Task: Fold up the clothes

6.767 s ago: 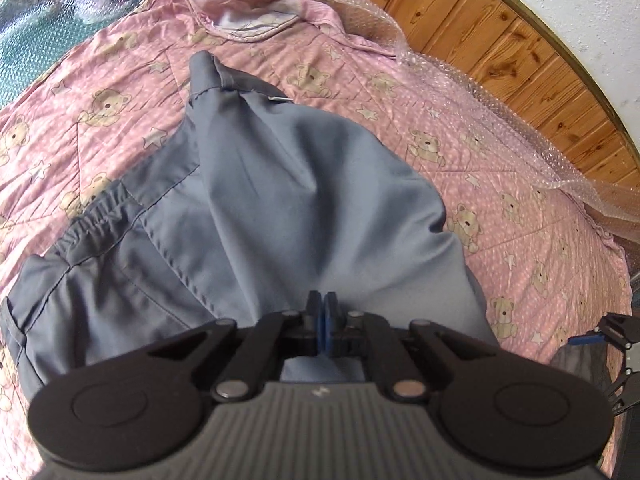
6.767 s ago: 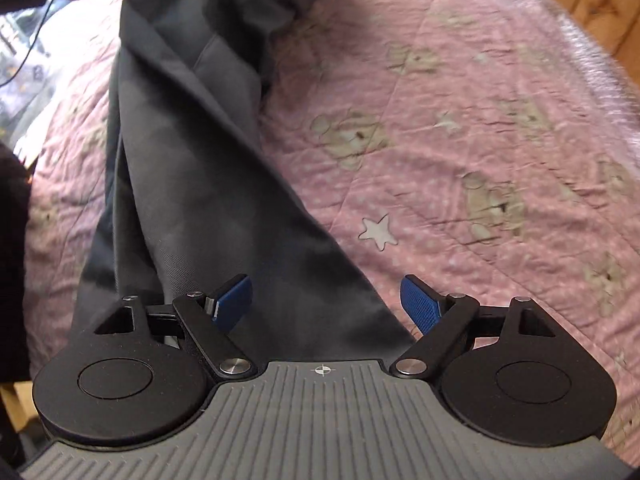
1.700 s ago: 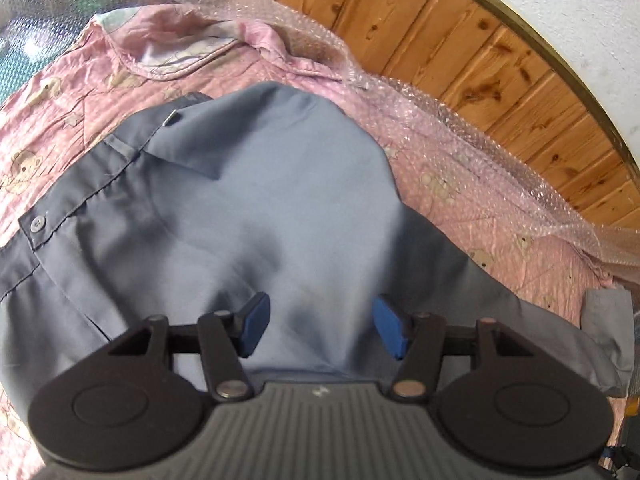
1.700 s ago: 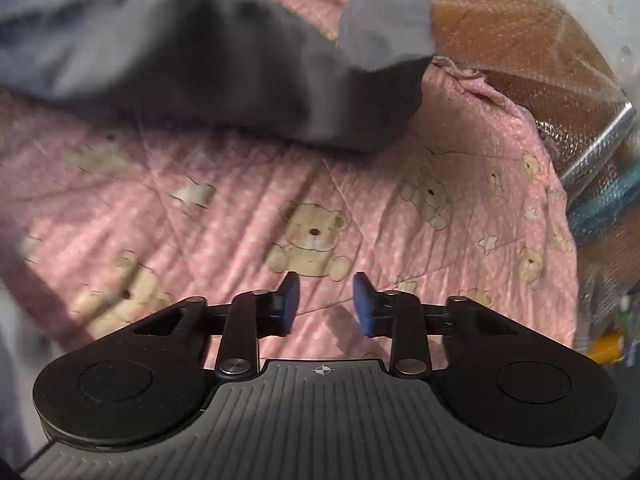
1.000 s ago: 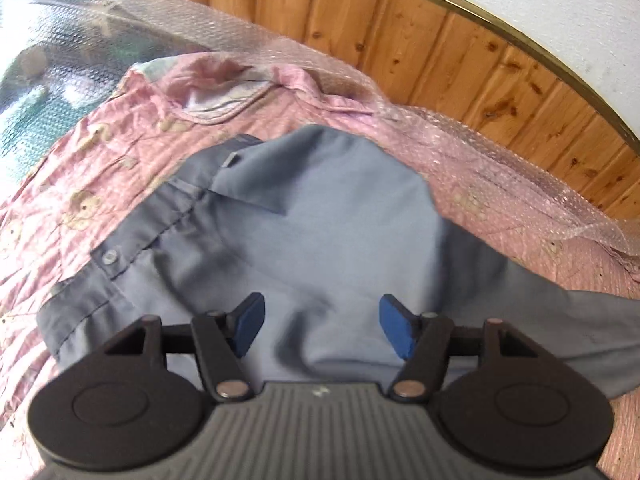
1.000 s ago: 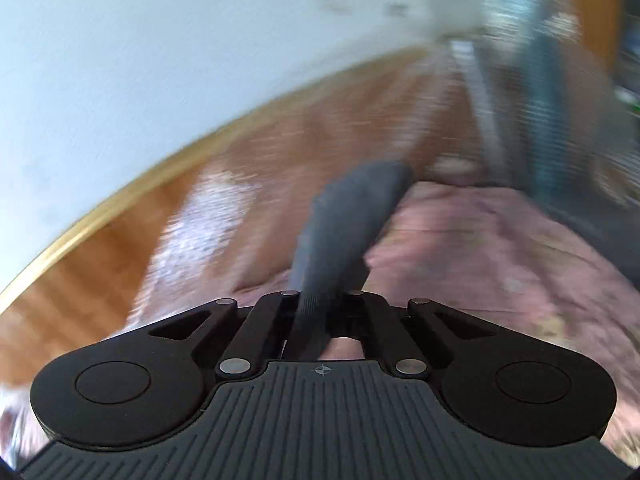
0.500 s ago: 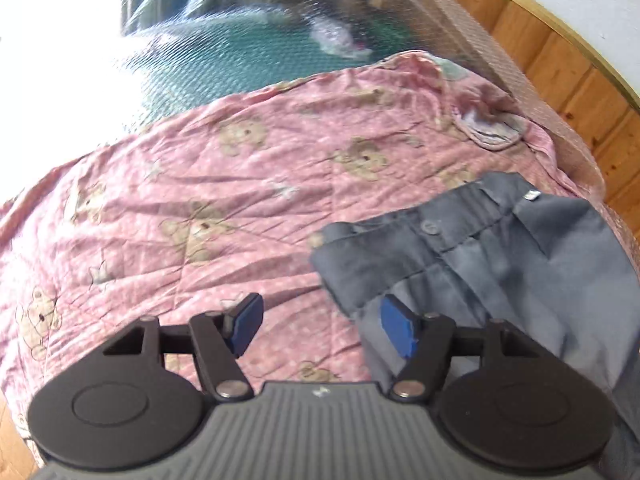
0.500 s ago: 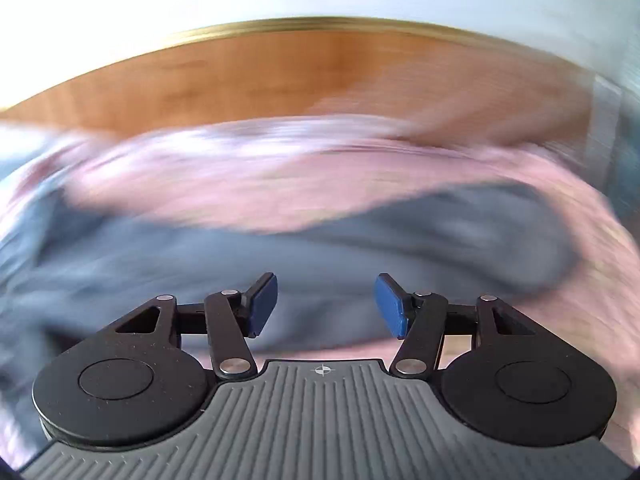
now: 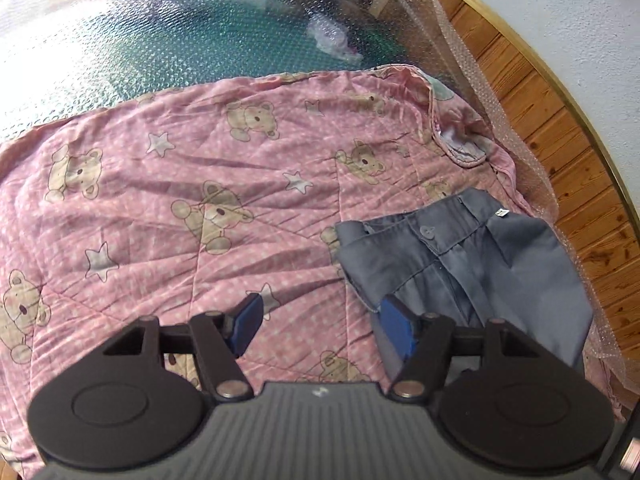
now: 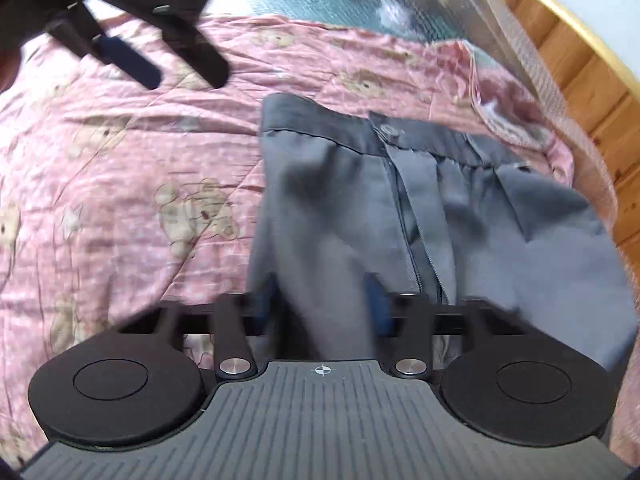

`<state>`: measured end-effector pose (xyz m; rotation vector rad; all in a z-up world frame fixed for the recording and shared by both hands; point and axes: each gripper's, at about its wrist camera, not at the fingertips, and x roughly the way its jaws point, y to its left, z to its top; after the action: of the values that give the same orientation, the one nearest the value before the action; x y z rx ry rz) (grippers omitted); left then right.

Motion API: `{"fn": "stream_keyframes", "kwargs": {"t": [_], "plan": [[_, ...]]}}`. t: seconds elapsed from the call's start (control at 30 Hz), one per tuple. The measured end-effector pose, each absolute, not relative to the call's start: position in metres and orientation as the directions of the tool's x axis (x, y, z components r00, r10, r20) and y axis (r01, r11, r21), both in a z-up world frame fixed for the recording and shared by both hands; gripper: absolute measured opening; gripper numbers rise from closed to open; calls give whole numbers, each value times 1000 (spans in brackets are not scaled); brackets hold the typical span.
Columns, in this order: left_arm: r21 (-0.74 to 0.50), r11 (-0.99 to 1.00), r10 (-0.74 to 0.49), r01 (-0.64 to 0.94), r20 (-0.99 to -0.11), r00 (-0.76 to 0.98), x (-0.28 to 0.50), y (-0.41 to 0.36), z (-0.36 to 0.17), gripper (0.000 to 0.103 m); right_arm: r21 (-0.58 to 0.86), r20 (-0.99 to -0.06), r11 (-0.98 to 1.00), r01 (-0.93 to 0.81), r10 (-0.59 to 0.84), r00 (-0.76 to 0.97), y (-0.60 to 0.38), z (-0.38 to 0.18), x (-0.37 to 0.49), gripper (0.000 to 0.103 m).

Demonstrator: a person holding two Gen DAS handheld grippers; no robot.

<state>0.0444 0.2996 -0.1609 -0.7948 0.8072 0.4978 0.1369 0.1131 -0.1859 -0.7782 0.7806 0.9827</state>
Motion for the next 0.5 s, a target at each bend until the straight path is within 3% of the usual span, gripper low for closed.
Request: {"fn": "stream_keyframes", "kwargs": {"t": [0.03,0.17,0.23,0.5], "plan": [[-443,620,90,-648,-780,619,44,302,-159,66,-82,-836,459,-885,452,311,103,-172,160,0],[-399,705,99,-587,-764,638,66,301,-154,69,270,-741,709,-652,585,329,42,-127,236,0],[-335,772,115,-540,-762,637,92,299,-150,70,343,-721,744,-573,599,348,18,-123,259,0],[-123,970,31,-209,-791,611,200,284,-169,73,369,-738,750,-549,596,316,-13,-140,280,0]]}}
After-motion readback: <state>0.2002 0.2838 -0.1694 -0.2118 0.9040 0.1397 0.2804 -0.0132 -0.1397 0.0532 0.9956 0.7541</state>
